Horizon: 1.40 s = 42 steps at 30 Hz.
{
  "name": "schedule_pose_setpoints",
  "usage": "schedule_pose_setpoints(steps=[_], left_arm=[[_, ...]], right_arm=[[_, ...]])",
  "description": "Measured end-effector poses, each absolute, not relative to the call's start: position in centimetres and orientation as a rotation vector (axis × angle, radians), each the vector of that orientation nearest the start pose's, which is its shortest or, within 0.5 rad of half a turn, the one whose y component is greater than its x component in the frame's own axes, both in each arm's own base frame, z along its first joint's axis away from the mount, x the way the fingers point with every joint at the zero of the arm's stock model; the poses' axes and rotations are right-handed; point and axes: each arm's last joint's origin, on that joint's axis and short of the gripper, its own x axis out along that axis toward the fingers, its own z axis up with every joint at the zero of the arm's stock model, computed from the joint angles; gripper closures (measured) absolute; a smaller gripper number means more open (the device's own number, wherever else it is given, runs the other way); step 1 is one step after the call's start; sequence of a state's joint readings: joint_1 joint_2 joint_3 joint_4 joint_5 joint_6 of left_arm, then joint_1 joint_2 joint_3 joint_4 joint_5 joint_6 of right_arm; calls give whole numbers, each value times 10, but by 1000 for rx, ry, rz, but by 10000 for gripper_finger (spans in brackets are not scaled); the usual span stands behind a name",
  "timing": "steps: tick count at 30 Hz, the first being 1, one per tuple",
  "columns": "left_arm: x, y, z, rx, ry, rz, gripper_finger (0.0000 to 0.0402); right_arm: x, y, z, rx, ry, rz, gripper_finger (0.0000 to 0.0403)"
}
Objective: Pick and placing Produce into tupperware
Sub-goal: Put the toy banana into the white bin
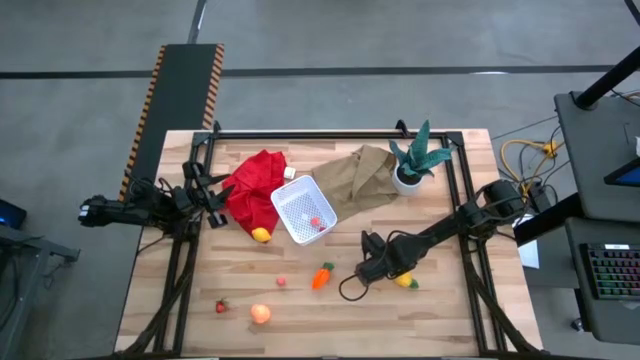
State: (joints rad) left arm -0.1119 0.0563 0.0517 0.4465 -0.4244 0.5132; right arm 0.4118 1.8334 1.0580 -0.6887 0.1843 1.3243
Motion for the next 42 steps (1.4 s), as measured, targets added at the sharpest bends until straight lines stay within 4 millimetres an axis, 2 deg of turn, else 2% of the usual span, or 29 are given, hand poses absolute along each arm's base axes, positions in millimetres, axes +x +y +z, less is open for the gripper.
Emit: schedule_pose_setpoints(steps=[9,19,22,27,35,42], left_arm=[[88,2,218,384,-338,408,283],[88,2,217,384,-338,408,283],[88,2,217,383,-338,408,283],[88,2,217,383,-337,408,283],[88,2,217,384,-337,408,283],[88,2,217,384,-337,408,283]], right_arm=[[291,121,137,666,1235,-708,387],[295,123,138,669,1214,-671,393],[303,125,144,643,1143,-635,393],[322,124,161,500,950,-611,393],[357,103,186,345,677,-578,394],[378,66,200,277,618,-548,394]])
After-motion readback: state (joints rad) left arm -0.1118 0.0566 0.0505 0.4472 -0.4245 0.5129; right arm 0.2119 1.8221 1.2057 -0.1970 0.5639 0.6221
